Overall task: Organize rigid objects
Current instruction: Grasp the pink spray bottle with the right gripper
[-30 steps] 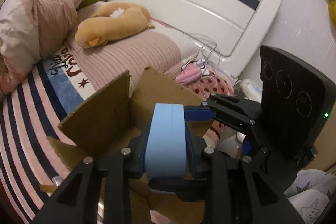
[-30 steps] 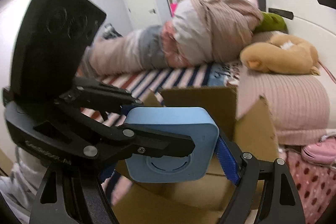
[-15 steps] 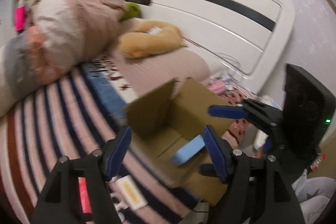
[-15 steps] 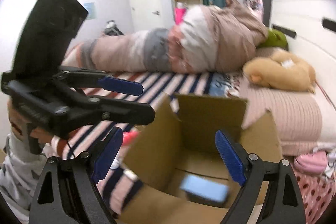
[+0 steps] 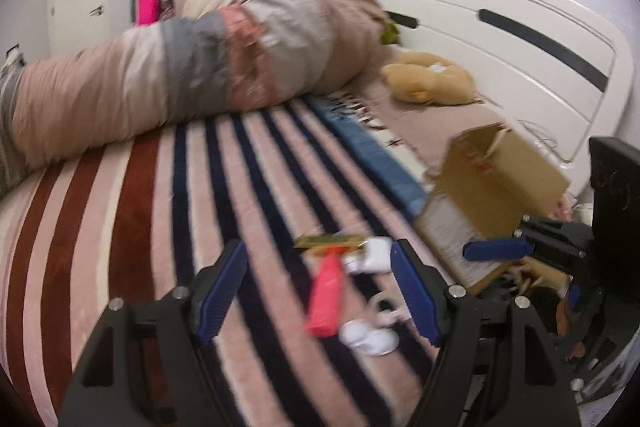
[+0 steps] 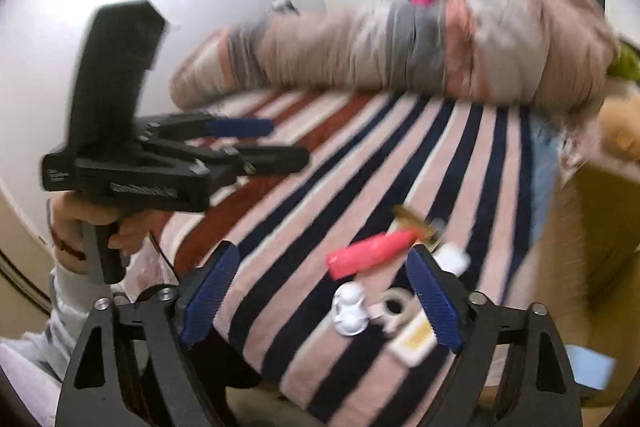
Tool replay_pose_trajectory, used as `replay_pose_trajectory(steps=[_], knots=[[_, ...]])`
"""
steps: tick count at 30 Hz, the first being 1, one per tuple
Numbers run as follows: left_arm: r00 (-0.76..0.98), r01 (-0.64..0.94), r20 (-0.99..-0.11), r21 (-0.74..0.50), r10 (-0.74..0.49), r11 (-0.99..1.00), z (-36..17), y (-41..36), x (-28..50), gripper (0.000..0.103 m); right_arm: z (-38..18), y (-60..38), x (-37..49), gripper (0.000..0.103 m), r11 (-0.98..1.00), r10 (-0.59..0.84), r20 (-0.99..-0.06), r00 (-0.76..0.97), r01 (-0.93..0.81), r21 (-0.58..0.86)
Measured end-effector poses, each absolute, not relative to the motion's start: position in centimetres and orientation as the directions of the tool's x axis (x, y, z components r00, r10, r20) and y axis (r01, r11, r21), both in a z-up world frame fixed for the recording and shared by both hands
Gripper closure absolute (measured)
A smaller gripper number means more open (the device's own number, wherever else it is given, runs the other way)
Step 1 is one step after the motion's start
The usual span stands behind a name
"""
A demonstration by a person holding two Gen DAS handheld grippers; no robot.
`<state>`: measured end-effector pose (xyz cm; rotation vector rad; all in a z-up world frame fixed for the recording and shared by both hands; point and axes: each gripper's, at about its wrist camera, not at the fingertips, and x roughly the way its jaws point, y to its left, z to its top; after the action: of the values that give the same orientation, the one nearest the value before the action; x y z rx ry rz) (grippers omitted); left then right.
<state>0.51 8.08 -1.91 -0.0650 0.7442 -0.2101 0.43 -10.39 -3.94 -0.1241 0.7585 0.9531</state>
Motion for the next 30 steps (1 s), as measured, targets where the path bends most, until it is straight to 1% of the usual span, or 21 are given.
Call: replay_pose_trajectory(steps=[3,5,9,11,14,15,16,18,20,22,24,27,30], knots=[[0.701,0.157,-0.675,-0.171,-0.232,0.973,-4.4,10.2,1.0,0.032,-7.4,-7.8,1.7,0.024,0.624,0.664,-0.688,0.294,-0.724,0.293],[0.691,0.161,-0.679,-0.19,-0.248,0.969,-5.8,11.3,1.1,0.032,-9.6,-6.6,3.2,0.028,0.652,0.653,-0.71,0.264,-0.674,0.349],[0.687,0.155,-0.678,-0.213,-0.261,0.965,-7.7,13.0,1.3,0.032,-12.2,-5.2,5.9,0.033,0.714,0.632,-0.73,0.261,-0.562,0.417],[0.683,0.158,-0.676,-0.232,-0.276,0.96,-8.3,13.6,1.2,0.032,-13.0,-5.0,6.9,0.036,0.745,0.613,-0.743,0.269,-0.511,0.429],[0.68,0.156,-0.68,-0.232,-0.274,0.96,-8.9,14.3,1.3,0.032,-14.4,-4.2,8.3,0.04,0.798,0.554,-0.783,0.284,-0.45,0.401],[0.681,0.152,-0.681,-0.23,-0.271,0.961,-9.1,14.6,1.3,0.032,-15.1,-4.0,8.8,0.044,0.796,0.56,-0.785,0.264,-0.432,0.423],[0.68,0.15,-0.681,-0.232,-0.27,0.961,-9.2,14.8,1.2,0.032,-15.5,-3.9,9.1,0.046,0.798,0.56,-0.789,0.253,-0.422,0.431],[0.678,0.15,-0.68,-0.244,-0.28,0.958,-9.3,15.2,1.3,0.032,-15.6,-3.4,9.2,0.048,0.807,0.543,-0.794,0.272,-0.43,0.405],[0.675,0.152,-0.68,-0.252,-0.287,0.956,-9.5,15.5,1.4,0.032,-15.4,-2.9,8.7,0.055,0.805,0.527,-0.799,0.288,-0.471,0.361],[0.673,0.151,-0.682,-0.253,-0.286,0.956,-9.7,15.7,1.4,0.032,-15.3,-2.2,7.8,0.069,0.773,0.532,-0.8,0.278,-0.545,0.325],[0.671,0.152,-0.683,-0.254,-0.288,0.955,-9.8,15.8,1.4,0.032,-15.0,-1.4,6.6,0.073,0.724,0.54,-0.802,0.254,-0.628,0.288],[0.668,0.148,-0.685,-0.26,-0.29,0.954,-9.9,16.0,1.4,0.032,-14.8,-0.8,5.9,0.073,0.7,0.524,-0.811,0.26,-0.673,0.237],[0.666,0.125,-0.694,-0.256,-0.272,0.959,-10.1,16.3,1.4,0.032,-15.0,-0.7,6.8,0.073,0.715,0.518,-0.821,0.242,-0.649,0.26]])
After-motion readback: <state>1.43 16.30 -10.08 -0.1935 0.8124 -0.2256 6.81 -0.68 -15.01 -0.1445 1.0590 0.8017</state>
